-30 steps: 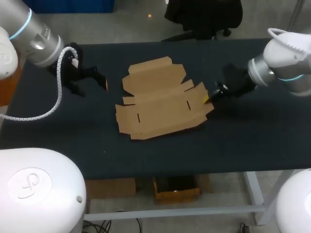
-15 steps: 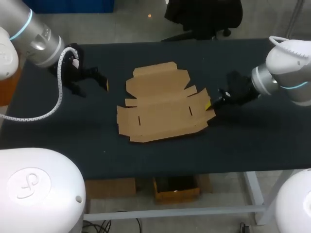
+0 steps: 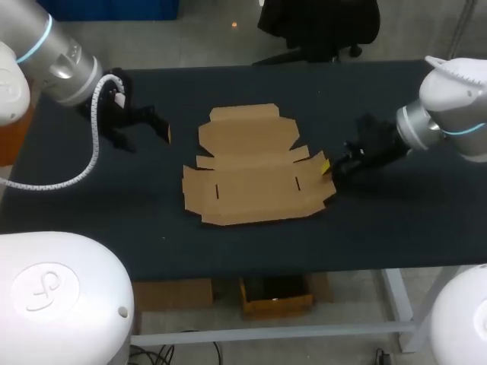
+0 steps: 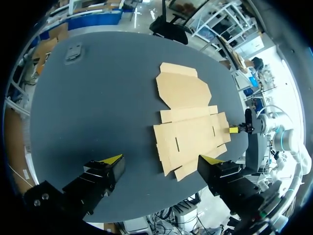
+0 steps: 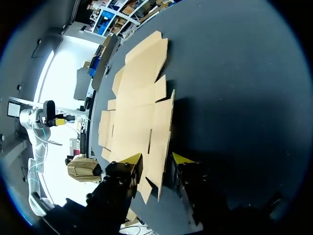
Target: Assemble the packaging by folding the flat box into shape, placing the metal phone stand inside, and closing the box properly
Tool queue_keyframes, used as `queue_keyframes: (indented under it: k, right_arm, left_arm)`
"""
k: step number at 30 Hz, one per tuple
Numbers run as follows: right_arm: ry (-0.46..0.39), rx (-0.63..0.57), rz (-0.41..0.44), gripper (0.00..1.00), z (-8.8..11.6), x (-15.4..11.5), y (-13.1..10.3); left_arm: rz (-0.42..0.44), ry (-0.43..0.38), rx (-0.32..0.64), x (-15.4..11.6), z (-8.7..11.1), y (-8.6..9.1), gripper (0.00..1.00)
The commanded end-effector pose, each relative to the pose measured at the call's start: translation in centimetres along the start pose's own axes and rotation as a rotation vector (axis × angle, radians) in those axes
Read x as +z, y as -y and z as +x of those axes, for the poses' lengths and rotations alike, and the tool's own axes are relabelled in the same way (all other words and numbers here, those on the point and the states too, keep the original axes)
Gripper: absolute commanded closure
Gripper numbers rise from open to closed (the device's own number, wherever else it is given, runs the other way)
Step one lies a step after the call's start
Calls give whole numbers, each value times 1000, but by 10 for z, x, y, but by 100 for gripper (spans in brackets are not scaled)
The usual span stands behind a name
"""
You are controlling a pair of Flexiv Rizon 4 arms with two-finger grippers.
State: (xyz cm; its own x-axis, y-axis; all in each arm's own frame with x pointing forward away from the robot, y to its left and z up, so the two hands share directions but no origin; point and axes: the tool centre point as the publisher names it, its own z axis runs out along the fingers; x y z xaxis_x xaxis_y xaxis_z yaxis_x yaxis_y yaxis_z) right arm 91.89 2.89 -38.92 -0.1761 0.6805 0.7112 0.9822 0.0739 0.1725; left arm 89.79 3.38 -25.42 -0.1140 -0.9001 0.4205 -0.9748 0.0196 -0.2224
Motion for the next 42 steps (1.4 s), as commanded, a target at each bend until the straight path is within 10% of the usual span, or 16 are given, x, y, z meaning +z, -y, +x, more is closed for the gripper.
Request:
queue_keyframes:
  k: [1,14,18,30,33,42]
  right_arm:
    - [0,-13,39,0,-4,-7,-12]
    - [87,-105,169,0,2,0,-37]
    - [101,-90,186,53,2,8,-36]
    - [113,-51,194,68,-3,18,-30]
    - [113,-46,196,99,-4,20,-30]
    - [75,-60,191,100,2,19,-19]
  left_arm:
    - [-4,6,-2,1,1,1,0]
    - [0,4,-10,1,0,2,0]
    - [1,2,-16,2,-2,2,0]
    - [3,-4,-14,1,-3,1,0]
    - [4,-4,-13,1,-3,1,0]
    - [5,-3,-19,1,-3,0,0]
